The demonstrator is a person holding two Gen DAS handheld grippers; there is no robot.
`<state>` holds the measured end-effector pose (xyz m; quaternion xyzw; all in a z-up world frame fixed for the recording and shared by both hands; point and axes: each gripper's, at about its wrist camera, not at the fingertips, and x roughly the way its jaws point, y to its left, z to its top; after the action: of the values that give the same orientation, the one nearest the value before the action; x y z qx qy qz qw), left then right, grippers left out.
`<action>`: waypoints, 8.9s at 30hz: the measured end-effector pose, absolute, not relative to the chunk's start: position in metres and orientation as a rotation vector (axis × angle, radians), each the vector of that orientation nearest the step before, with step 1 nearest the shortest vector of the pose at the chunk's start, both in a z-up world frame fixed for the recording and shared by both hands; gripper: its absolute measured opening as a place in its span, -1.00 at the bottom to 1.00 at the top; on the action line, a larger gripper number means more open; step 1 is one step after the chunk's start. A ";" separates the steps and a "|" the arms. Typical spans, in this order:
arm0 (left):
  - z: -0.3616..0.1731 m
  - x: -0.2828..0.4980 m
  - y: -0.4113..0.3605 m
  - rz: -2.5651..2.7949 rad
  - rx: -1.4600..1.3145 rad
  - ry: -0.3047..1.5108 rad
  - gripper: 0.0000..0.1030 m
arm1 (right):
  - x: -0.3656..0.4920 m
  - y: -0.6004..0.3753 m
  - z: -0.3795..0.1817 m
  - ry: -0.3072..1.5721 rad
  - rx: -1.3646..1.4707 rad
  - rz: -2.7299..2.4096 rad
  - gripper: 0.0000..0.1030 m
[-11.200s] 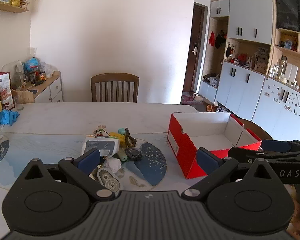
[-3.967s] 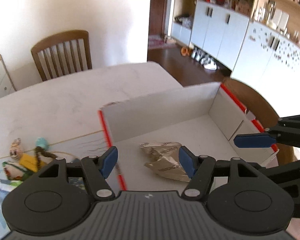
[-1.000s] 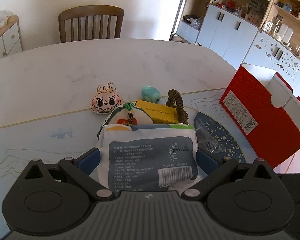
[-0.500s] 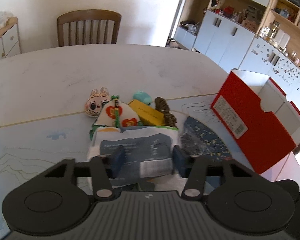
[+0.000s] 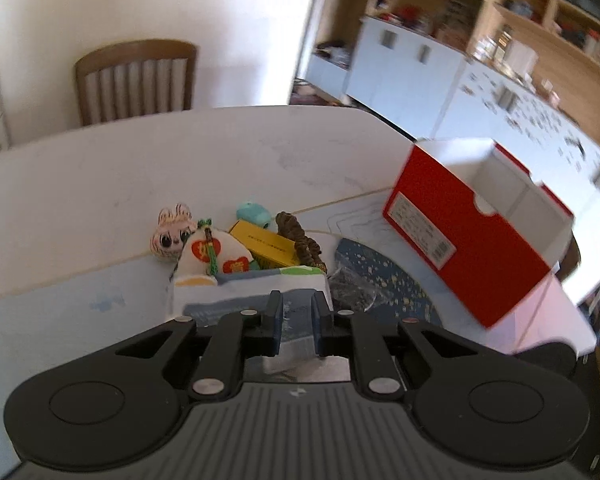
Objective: Organize objects
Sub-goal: 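Lift the packet with the left tool while the right tool grasps the red horse keychain, then carry the packet and red horse keychain over the shoebox with both tools, then open both tools to release the packet and keychain into the box, then withdraw both tools from the box back toward the pile, then grasp the white foam-filled bag with the left tool while the right tool grasps the black mesh bag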
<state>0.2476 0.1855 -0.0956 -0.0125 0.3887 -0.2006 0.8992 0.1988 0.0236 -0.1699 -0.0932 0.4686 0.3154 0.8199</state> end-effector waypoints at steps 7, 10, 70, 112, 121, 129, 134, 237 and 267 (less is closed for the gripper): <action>-0.093 0.246 0.193 -0.451 0.100 0.795 -0.35 | 0.184 0.015 -0.164 1.004 -0.162 0.654 -0.30; -0.095 0.243 0.195 -0.458 0.131 0.781 0.31 | 0.176 0.011 -0.158 1.002 -0.165 0.645 -0.30; -0.098 0.227 0.173 -0.443 0.384 0.840 -0.15 | 0.162 -0.034 -0.144 0.975 -0.175 0.707 -0.32; -0.026 0.185 0.079 -0.229 0.158 0.801 -0.15 | 0.167 -0.139 -0.054 0.786 -0.136 0.726 -0.32; 0.003 0.206 0.017 -0.313 0.194 0.737 -0.15 | 0.194 -0.213 -0.008 0.711 -0.094 0.616 -0.32; 0.006 0.243 -0.042 -0.381 0.257 0.719 -0.15 | 0.223 -0.264 -0.012 0.686 -0.121 0.509 -0.32; 0.001 0.270 -0.081 -0.421 0.325 0.723 -0.15 | 0.241 -0.281 -0.034 0.723 -0.139 0.468 -0.32; -0.010 0.209 0.132 -0.244 0.017 0.692 0.96 | 0.197 -0.102 -0.017 0.785 -0.233 0.540 0.90; -0.131 0.202 0.188 -0.271 -0.029 0.888 1.00 | 0.246 -0.035 -0.098 0.904 -0.125 0.453 0.80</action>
<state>0.2021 0.1882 -0.1306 -0.0138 0.4282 -0.1306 0.8941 0.2457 -0.0354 -0.0983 -0.0596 0.4328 0.2170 0.8730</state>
